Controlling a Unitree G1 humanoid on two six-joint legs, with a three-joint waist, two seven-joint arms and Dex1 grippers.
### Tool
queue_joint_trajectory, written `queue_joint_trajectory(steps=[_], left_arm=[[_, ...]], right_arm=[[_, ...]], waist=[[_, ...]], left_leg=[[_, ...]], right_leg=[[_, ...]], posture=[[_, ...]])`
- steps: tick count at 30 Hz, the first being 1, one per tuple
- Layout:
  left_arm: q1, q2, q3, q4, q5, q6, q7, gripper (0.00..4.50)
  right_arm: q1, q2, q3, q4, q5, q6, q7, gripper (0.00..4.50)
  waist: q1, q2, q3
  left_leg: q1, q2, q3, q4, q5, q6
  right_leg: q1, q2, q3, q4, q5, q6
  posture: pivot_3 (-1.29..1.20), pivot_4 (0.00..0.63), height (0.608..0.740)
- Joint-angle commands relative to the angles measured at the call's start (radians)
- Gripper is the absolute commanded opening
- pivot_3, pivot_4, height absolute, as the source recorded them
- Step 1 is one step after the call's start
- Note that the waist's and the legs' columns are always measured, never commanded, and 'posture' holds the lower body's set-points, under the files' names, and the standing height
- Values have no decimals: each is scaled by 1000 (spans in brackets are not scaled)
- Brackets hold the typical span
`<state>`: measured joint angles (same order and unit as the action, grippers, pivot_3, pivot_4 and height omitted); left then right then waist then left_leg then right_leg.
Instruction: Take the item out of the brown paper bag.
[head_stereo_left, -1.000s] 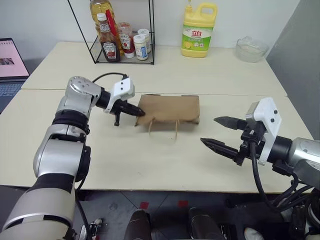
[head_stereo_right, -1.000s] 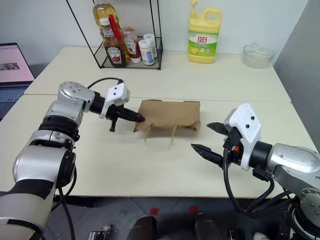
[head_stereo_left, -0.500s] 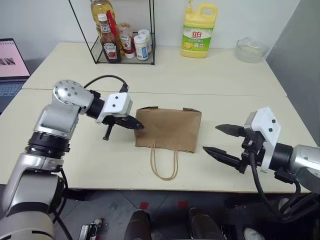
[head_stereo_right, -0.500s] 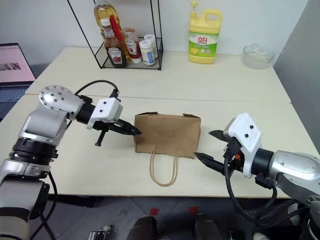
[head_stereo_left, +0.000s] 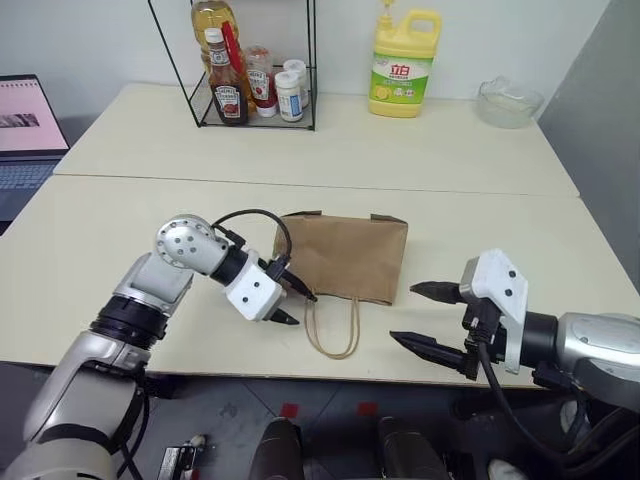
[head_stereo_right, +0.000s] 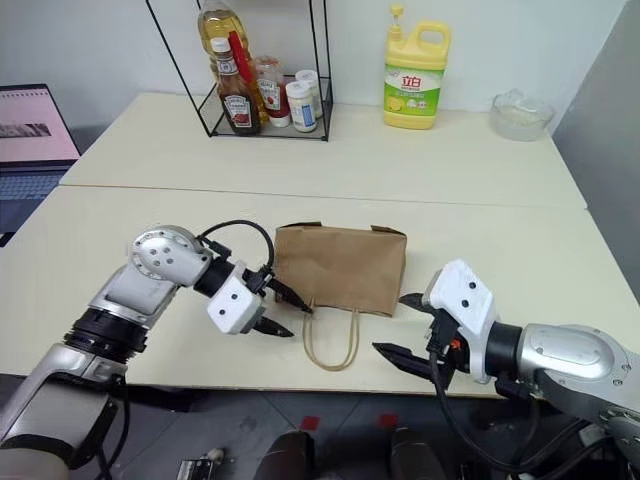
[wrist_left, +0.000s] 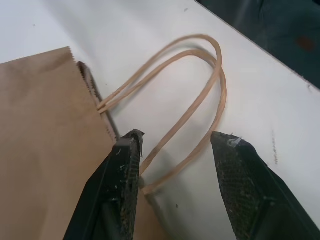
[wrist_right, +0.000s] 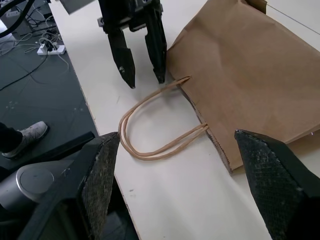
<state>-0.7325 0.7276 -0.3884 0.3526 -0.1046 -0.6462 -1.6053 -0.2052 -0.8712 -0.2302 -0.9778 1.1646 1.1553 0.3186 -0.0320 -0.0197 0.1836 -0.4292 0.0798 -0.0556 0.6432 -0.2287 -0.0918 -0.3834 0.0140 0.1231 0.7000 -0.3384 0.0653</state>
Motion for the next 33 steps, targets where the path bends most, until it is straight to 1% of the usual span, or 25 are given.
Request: queue_joint_trajectory(steps=[1,5,9,15,18,20,22,23,24,26,29,33], left_arm=[[-33,-24,-6,41,23,-78,8,2305],[-46,-52,-14,90,48,-137,22,2305],[-64,-120,-25,144,78,-174,73,2305],[-58,-140,-46,148,89,-190,87,2305],[-51,-148,-47,138,80,-172,92,1738],[-49,-149,-44,128,73,-156,97,1103],[-51,-149,-41,116,63,-135,100,586],[-50,-153,-34,100,47,-94,103,220],[-46,-158,-23,78,21,-31,107,26],[-40,-163,-2,33,-25,109,113,26],[-44,-164,20,-12,-60,250,125,26],[-67,-188,66,-64,-113,467,176,26]], right_arm=[[6,-28,4,-56,36,-47,-23,3853],[11,-56,17,-53,57,-74,-44,3853],[15,-88,36,-54,71,-93,-61,3853],[19,-119,63,-51,80,-122,-78,3853],[17,-132,73,-49,86,-134,-83,3853],[16,-137,81,-48,83,-141,-85,3853],[15,-144,89,-46,74,-148,-83,3853],[14,-147,95,-45,64,-152,-80,3853],[13,-151,100,-44,53,-155,-76,3853],[10,-159,109,-44,33,-161,-63,3853],[4,-178,129,-46,-6,-170,-27,3853],[5,-223,162,-51,-94,-197,64,3853]], waist=[[0,0,0],[0,0,0],[0,0,0],[-1,0,0],[0,0,0],[0,0,0],[0,0,0],[0,0,0],[0,0,0],[0,0,0],[0,0,0],[0,0,0]], left_leg=[[0,0,0,0,0,0],[0,0,0,0,0,0],[0,0,-1,0,0,0],[0,0,-2,1,0,0],[0,0,-2,1,0,0],[0,0,-2,1,0,0],[0,0,-2,1,0,0],[0,0,-2,1,0,0],[0,0,-2,1,0,0],[0,0,-3,1,0,0],[0,0,-3,1,0,0],[0,0,-4,2,0,0]], right_leg=[[0,0,0,0,0,0],[0,0,0,0,0,0],[1,0,0,0,0,0],[1,0,-1,0,0,0],[2,0,-1,0,0,0],[2,0,-1,0,0,0],[2,0,-2,0,0,0],[2,0,-2,0,0,0],[2,0,-2,0,0,0],[2,0,-2,0,0,0],[3,0,-2,0,0,0],[3,0,-3,0,0,0]], posture=[[0,150,740],[0,150,740],[0,150,740],[0,150,740],[0,150,740],[0,150,740],[0,150,740],[0,150,740],[0,150,740],[0,150,740],[0,150,740],[0,150,740]])
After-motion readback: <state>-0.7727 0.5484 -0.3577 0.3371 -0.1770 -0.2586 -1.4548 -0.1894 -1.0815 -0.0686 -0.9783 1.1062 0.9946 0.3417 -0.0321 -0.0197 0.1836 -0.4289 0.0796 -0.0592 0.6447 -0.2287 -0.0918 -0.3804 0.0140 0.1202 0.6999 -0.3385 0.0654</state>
